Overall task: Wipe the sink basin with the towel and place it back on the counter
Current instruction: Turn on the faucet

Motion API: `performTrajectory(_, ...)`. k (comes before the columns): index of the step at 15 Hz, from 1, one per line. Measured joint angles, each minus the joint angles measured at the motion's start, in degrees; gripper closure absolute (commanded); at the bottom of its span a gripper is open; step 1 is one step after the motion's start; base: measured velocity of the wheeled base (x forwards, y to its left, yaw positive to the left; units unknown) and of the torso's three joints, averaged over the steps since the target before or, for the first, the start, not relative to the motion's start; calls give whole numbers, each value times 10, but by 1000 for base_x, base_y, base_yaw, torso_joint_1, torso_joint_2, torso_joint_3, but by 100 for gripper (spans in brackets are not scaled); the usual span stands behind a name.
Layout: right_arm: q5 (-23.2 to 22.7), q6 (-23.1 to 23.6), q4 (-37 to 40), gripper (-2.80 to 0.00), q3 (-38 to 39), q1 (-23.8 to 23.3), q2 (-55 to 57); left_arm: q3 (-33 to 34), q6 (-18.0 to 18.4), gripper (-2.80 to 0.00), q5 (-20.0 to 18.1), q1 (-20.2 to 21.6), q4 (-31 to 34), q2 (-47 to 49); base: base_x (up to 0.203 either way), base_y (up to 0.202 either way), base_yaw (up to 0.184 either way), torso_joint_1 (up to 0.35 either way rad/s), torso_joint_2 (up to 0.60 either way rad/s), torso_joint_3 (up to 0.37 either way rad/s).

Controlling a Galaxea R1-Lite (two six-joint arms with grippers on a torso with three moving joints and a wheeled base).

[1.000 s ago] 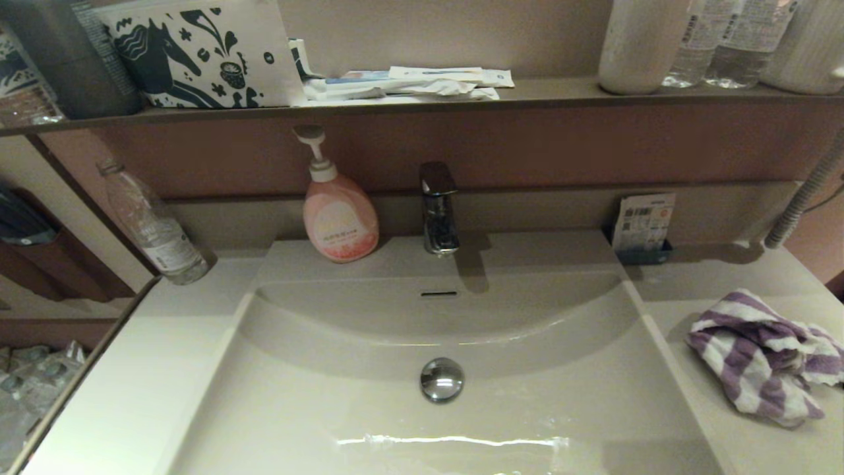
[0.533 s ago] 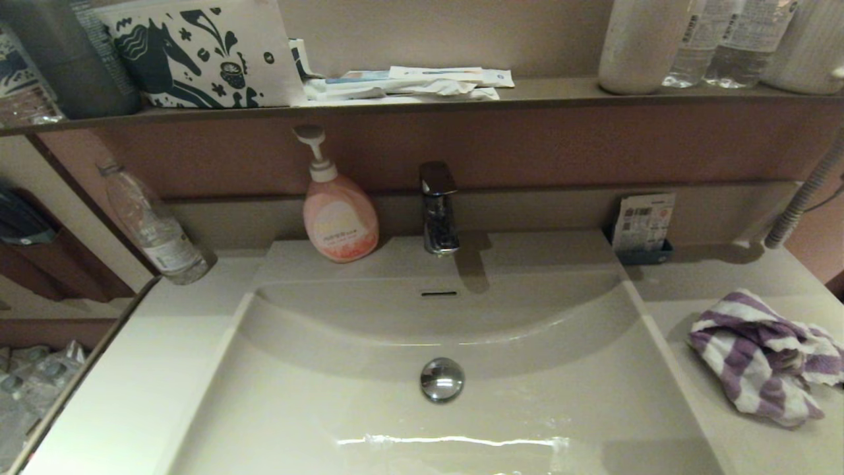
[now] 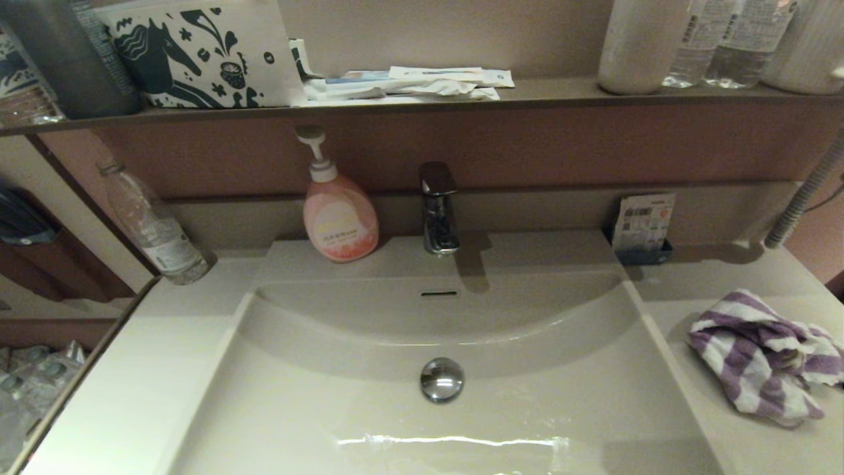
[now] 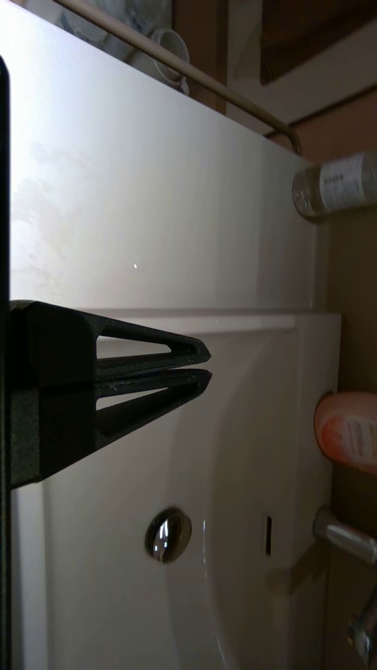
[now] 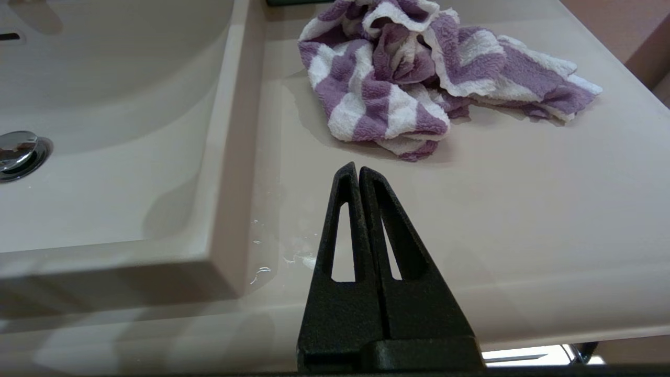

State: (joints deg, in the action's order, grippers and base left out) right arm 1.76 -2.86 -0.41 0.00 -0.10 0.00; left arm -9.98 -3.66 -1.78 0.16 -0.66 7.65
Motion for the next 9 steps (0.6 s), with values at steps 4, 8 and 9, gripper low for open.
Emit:
performTrajectory(4,0,0,0,0,0,0,0,-76,1,0,-40,0,-12,121,0,0,0,0,0,0)
performTrajectory(8,0,0,0,0,0,0,0,-115,10,0,-55,0,-121,279,0,0,0,0,0,0)
performTrajectory(9,0,0,0,0,0,0,0,-118,12,0,-57,-2,-162,324,0,0,0,0,0,0)
